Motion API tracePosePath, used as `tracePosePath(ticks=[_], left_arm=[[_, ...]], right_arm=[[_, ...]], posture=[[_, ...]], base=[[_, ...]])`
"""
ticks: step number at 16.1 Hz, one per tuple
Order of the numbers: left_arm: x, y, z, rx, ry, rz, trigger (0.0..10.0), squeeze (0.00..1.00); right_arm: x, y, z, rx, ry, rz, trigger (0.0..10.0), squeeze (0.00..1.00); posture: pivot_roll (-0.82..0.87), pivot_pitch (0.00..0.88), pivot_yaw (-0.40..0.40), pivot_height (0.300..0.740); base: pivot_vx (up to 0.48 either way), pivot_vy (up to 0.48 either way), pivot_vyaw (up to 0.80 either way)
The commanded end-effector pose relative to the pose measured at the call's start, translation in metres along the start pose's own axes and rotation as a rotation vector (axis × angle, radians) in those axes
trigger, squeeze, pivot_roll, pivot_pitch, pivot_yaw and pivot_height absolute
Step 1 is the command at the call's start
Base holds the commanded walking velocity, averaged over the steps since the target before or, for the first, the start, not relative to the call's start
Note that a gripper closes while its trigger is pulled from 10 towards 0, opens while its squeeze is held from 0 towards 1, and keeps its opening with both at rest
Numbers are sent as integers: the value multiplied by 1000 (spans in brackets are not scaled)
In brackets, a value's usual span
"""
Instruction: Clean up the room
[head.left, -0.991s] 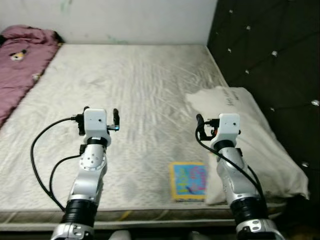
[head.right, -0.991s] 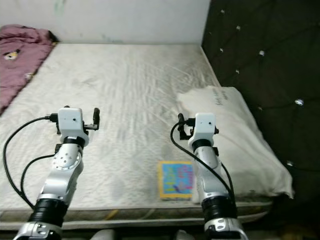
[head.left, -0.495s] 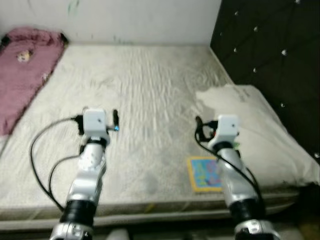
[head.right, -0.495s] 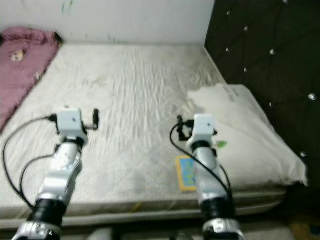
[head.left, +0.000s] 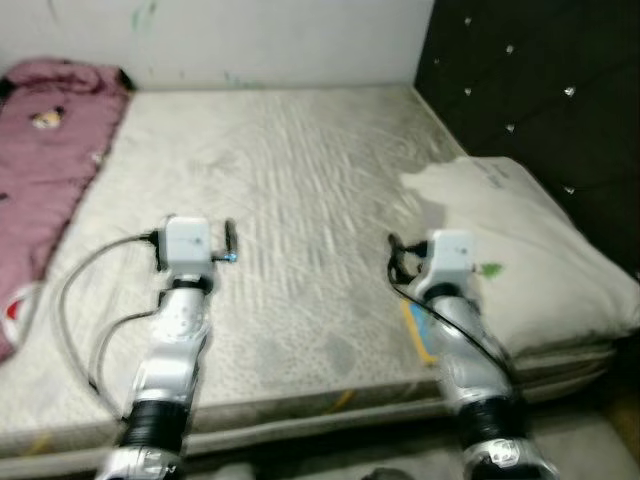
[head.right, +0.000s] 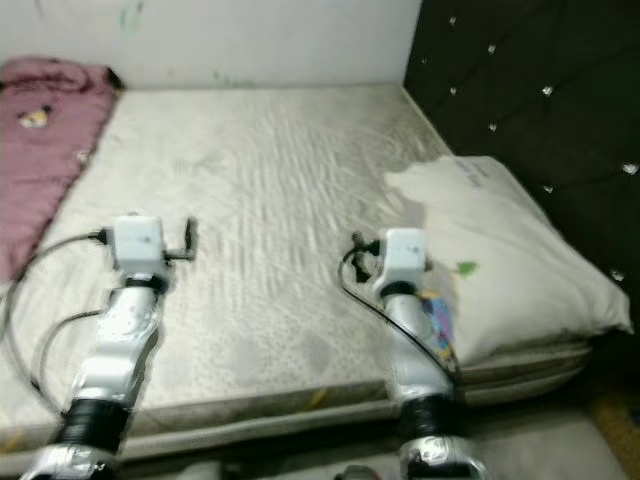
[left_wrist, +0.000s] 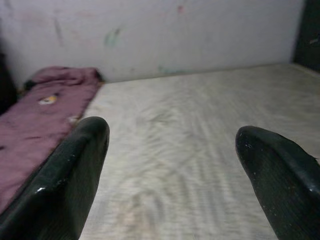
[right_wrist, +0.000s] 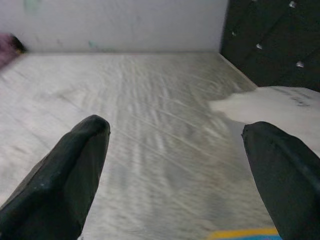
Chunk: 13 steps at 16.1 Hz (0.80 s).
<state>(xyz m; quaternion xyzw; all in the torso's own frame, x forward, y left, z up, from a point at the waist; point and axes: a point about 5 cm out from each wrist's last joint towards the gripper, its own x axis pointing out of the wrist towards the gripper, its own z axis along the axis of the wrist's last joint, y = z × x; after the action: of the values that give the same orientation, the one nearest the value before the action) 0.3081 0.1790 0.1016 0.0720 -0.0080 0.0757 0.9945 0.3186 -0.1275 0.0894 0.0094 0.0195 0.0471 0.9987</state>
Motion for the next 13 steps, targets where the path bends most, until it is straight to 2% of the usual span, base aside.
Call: tracePosePath(ticks=[1, 12, 13], left_arm=[[1, -8, 4, -11, -10, -22, 10000, 0], [2, -8, 4, -3, -13, -20, 10000, 0], [2, -8, 6, 11, -25, -20, 10000, 0]], right_arm=[[0, -10, 2, -13, -2, -20, 10000, 0], [1, -8, 3, -28, -9, -2, 10000, 0], [1, -7, 4, -36, -13, 7, 10000, 0]], posture=[[32, 0, 0, 740], [30, 0, 2, 740], [30, 0, 2, 740]], base=[[0, 480, 0], [0, 480, 0], [0, 0, 0]])
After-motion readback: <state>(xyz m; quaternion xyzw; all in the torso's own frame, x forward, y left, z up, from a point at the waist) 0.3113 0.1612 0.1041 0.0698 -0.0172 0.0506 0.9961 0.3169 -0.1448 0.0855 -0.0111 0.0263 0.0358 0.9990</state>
